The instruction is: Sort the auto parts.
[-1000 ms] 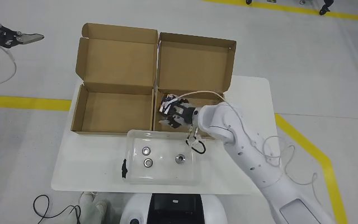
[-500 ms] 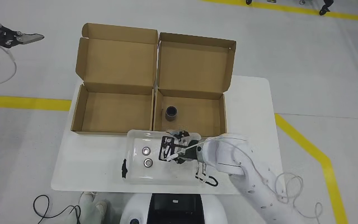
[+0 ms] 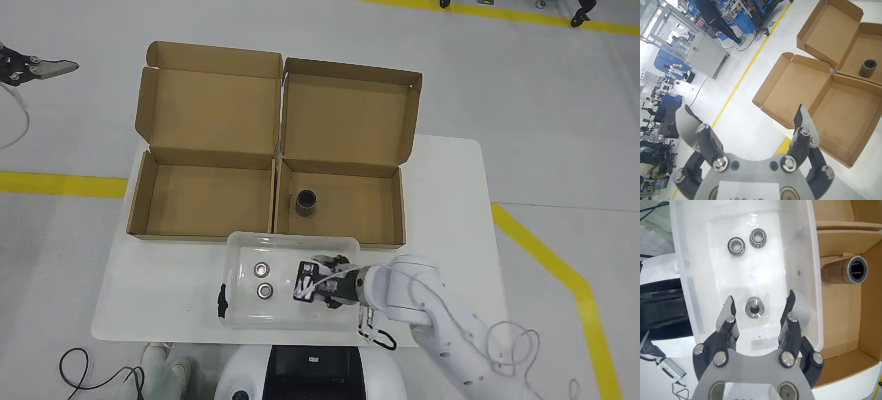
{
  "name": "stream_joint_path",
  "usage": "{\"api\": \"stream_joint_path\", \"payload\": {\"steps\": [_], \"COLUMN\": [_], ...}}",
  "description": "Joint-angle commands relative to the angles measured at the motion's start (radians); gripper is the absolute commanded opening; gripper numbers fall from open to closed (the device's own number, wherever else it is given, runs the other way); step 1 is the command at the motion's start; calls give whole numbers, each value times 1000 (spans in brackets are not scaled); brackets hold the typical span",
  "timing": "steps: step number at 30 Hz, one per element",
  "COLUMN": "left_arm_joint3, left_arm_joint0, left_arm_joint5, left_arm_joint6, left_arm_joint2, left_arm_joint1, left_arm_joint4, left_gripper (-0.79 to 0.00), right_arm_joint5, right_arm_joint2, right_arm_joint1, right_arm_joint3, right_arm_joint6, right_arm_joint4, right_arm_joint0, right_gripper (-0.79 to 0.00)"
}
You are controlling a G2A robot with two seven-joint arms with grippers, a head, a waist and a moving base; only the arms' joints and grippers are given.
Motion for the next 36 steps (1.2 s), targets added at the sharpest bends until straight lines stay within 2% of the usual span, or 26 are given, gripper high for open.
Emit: {"api": "stream_joint_path", "payload": {"steps": [1,17,22,25,26,27,28,29,36], "left_arm_joint3": [0,0,0,0,0,0,0,0,0], "left_arm_joint0": [0,0,0,0,0,0,0,0,0], "left_arm_joint5": [0,0,0,0,0,0,0,0,0], "left_arm_joint6": [0,0,0,0,0,0,0,0,0], "left_arm_joint2": [0,0,0,0,0,0,0,0,0], "left_arm_joint1": [0,0,0,0,0,0,0,0,0], "left_arm_joint4": [0,0,0,0,0,0,0,0,0], "left_gripper": [0,0,0,0,0,0,0,0,0], "right_arm_joint5": [18,81,106,123,127,130,132,135,143], "right_arm_joint2": [-15,-103,-134,-152,-156,-159,-162,-165,-171], "right_arm_joint1": [-2,-14,-22,-26,-27,-28,-28,-29,-29], "right_arm_joint3": [22,143,184,201,203,205,207,208,210], "right_arm_joint6": [22,61,65,87,87,86,88,88,82], "right_arm_joint4": [-1,44,44,41,46,48,46,46,59], "right_arm_joint0": [10,79,105,118,122,126,129,131,141], "right_gripper": [-237,-237,-262,-443,-551,-625,-763,-785,-785]}}
